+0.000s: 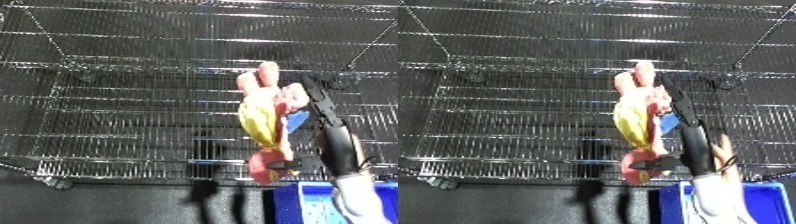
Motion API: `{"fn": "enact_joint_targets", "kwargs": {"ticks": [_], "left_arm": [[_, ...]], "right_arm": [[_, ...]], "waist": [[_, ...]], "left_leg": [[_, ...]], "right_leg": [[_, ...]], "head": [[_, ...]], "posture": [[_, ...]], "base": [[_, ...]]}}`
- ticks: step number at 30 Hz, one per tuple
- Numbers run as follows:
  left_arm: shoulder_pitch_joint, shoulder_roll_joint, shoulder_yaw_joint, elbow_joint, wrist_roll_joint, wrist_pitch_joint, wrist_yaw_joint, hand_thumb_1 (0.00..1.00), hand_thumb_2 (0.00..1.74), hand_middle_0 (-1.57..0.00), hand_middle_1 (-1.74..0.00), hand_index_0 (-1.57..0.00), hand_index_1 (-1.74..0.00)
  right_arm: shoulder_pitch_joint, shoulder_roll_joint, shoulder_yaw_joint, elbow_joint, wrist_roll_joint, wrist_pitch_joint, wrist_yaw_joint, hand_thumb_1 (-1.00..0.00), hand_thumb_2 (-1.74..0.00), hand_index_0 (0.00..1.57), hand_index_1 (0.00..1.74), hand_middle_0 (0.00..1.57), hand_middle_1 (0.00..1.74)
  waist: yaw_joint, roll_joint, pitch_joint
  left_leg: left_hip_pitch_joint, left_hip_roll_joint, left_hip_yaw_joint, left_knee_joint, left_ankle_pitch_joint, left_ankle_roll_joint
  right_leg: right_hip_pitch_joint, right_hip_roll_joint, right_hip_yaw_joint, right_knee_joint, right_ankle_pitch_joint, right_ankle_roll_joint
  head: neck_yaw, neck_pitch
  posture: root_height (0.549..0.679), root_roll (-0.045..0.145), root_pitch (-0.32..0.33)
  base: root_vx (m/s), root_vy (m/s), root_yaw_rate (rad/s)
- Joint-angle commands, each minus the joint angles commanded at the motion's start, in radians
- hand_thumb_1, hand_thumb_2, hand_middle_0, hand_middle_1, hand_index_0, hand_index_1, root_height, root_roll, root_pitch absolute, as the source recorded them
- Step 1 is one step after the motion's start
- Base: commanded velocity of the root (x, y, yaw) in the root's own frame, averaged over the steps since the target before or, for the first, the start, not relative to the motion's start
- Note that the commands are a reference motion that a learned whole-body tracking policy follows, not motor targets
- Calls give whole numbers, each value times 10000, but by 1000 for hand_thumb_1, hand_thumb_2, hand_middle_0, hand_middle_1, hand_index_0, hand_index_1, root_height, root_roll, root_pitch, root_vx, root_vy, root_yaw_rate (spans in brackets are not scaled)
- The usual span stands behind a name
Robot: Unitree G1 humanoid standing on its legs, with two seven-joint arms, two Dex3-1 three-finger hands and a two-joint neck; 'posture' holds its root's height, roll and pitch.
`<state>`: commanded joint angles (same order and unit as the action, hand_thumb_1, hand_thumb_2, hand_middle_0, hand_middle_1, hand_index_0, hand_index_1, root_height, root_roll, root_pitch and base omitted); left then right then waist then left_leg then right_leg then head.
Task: Pick up the object and place it into the box
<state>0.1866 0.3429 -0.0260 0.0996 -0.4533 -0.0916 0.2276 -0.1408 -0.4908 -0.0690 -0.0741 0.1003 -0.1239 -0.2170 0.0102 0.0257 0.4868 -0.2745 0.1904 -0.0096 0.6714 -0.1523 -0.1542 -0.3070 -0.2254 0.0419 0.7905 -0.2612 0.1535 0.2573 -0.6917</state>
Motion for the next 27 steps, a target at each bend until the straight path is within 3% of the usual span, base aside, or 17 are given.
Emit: {"fn": "enact_joint_targets", "kwargs": {"ticks": [10,15,20,27], "left_arm": [[90,229,89,-42,-186,-131,40,1000,1740,-1570,-1740,-1570,-1740],[118,360,-81,-94,-362,-262,57,1000,1740,-1570,-1740,-1570,-1740],[120,476,-424,-171,-509,-382,8,1000,1740,-1570,-1740,-1570,-1740],[129,625,-765,-282,-677,-488,-57,1000,1740,-1570,-1740,-1570,-1740]], "right_arm": [[-845,-1095,260,1364,-58,306,-6,0,0,0,0,0,0],[-1640,-1632,840,2435,-55,734,-3,0,0,0,0,0,0],[-2786,-1853,1654,4019,-48,977,-97,0,0,0,0,0,0],[-4345,-1838,2722,6394,176,940,4,0,0,0,0,0,0]], "waist": [[165,61,106],[335,217,243],[517,437,326],[724,703,332]], "left_leg": [[-138,-49,-55,49,-32,21],[-290,-121,-104,142,-21,24],[-512,-196,-149,225,-14,30],[-861,-259,-178,283,24,23]], "right_leg": [[-240,-53,55,42,101,28],[-450,-89,84,144,143,30],[-708,-123,111,236,179,42],[-1097,-167,134,321,251,66]], "head": [[749,44],[1237,202],[1708,456],[2181,623]], "posture": [[622,37,-169],[621,37,-164],[620,39,-151],[619,40,-126]], "base": [[15,2,5],[12,-2,19],[6,3,10],[-1,9,6]]}}
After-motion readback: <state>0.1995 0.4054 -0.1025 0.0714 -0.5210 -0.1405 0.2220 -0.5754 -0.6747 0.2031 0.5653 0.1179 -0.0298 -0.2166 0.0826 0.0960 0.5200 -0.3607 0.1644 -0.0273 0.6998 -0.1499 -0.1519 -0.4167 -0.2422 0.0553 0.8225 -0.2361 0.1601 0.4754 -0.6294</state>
